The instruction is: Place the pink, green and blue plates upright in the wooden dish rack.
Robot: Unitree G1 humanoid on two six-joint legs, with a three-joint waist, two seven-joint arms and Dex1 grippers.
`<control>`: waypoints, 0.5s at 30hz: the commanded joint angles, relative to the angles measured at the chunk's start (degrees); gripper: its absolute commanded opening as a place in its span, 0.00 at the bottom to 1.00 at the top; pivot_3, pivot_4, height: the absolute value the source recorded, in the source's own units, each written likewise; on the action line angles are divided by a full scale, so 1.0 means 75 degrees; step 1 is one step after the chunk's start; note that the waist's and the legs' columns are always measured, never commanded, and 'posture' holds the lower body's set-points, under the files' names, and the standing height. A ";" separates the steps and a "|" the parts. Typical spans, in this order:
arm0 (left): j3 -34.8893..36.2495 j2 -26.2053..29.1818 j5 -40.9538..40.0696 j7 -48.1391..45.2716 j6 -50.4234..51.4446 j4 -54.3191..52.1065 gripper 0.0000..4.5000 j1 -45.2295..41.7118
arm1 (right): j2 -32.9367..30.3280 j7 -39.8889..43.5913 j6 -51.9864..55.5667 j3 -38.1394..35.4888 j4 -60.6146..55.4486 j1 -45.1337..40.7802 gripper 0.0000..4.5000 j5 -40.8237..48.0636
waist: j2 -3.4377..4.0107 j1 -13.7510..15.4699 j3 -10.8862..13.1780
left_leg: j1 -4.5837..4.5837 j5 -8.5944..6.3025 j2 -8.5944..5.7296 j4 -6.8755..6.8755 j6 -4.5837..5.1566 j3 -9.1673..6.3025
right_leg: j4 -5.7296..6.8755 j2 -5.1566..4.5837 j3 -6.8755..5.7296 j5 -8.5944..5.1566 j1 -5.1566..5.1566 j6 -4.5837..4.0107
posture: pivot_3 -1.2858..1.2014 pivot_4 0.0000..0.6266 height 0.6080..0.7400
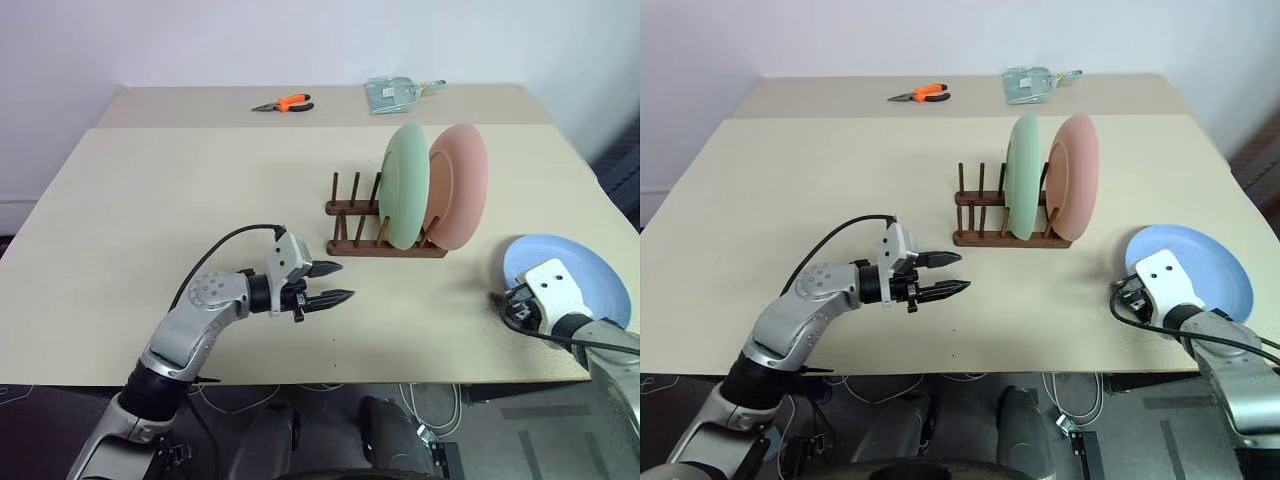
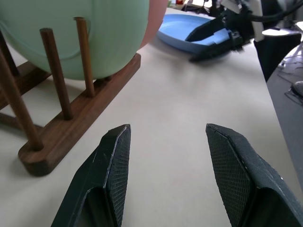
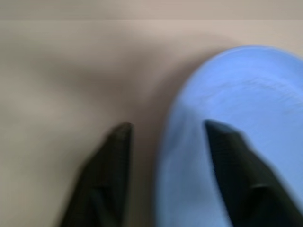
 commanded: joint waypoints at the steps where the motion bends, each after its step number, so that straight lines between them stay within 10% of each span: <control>1: 0.0178 0.0049 -0.0014 0.0091 -0.0013 -0.0387 0.58 0.0057 | 0.0044 -0.0068 -0.0228 -0.0163 0.0211 -0.0253 0.16 -0.0361 | 0.0001 0.0005 0.0000 | -0.0001 0.0000 -0.0001 0.0000 0.0000 -0.0002 | 0.0000 0.0000 -0.0001 0.0000 0.0000 0.0000 | 0.52 0.24 1.00; 7: 0.0201 0.0056 0.0011 0.0256 -0.0006 -0.0501 0.58 0.0179 | 0.0566 -0.0372 -0.0194 -0.1203 -0.0148 -0.1526 0.02 0.0213 | 0.0010 -0.0037 0.0002 | 0.0003 0.0000 0.0001 -0.0001 0.0001 -0.0005 | 0.0005 0.0004 -0.0001 0.0000 0.0000 0.0001 | 0.52 0.24 1.00; 15: 0.0475 -0.0414 0.0383 0.0912 -0.0642 0.0087 0.58 0.0061 | 0.1486 -0.1134 0.1251 -0.2493 -0.1436 -0.6146 0.02 0.4686 | 0.0050 -0.0010 0.0014 | 0.0003 0.0000 0.0005 -0.0011 0.0002 -0.0030 | 0.0008 0.0013 -0.0018 0.0015 -0.0001 -0.0016 | 0.52 0.24 1.00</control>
